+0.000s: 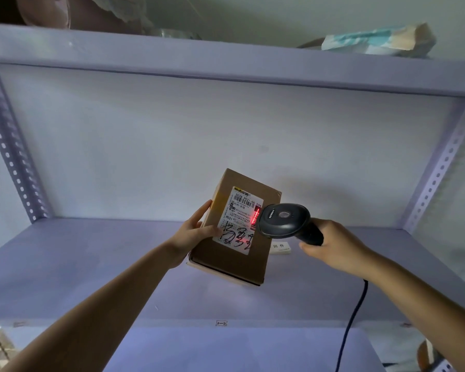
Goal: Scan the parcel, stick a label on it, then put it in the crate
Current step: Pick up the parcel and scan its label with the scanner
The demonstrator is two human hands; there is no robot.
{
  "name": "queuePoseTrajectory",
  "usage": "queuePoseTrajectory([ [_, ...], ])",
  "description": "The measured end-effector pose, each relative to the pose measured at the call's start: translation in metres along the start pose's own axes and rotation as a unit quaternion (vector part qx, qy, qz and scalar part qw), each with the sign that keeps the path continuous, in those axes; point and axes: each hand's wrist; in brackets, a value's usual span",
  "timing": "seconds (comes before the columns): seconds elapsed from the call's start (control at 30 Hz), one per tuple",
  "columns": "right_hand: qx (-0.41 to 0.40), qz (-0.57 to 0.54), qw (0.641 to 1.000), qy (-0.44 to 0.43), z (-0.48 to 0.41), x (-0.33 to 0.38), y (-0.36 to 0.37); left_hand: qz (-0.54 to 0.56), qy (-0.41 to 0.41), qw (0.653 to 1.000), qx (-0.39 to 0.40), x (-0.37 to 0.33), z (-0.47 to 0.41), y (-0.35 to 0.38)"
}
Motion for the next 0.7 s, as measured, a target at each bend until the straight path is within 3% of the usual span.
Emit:
queuePoseTrajectory([
  [0.33, -0.001, 0.015, 1.000, 0.008, 0.003, 0.006, 0.001, 0.015, 0.006, 1.000, -0.004, 0.003, 0.002, -0.003],
  [0.5, -0.031, -0.053, 0.998, 0.023, 0.004, -0.001, -0.007, 0.022, 0.002, 1.000, -0.004, 0.003, 0.000, -0.004],
  [0.7, -0.100, -0.118, 0.966, 0.206, -0.017, -0.071, -0.014, 0.040, 0.006, 0.999, -0.007, 0.005, -0.003, -0.007],
])
Point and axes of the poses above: each hand's wrist, its own z-axis away from the middle knuckle, its own y-axis out of the palm, x = y × z, and after that the axes turned 3 degrees about x, right-handed
